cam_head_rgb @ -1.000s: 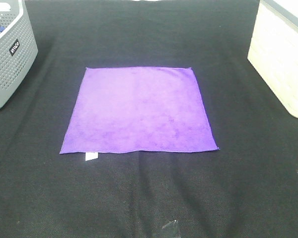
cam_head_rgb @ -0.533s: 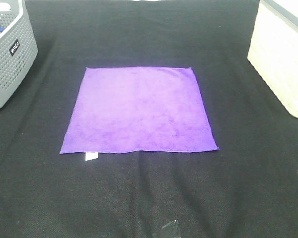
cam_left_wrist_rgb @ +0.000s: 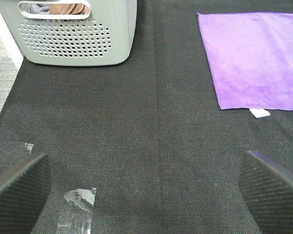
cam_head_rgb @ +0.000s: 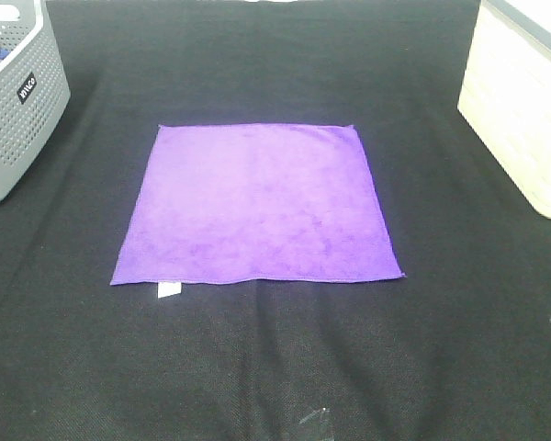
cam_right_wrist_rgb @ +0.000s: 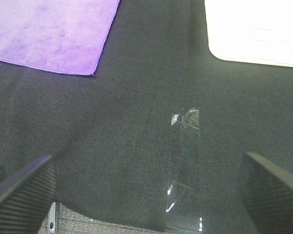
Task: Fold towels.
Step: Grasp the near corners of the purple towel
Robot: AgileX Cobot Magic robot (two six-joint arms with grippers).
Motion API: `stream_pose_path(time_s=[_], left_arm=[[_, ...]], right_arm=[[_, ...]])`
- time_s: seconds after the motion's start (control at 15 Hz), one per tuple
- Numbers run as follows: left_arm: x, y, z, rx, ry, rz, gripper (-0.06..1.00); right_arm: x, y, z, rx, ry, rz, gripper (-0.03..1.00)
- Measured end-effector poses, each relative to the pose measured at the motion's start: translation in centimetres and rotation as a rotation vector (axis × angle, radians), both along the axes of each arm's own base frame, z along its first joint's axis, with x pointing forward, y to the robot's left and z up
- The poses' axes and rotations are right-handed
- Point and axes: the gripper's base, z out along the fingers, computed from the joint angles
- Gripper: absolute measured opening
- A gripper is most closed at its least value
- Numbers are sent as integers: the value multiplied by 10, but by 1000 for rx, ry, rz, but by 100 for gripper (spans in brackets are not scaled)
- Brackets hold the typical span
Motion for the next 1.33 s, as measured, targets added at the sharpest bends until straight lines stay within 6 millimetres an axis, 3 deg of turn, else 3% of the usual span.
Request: stream_pose_path(time_s=[1.33], left_arm=[[0,0,0,0,0,0,99]], right_arm=[[0,0,0,0,0,0,96]])
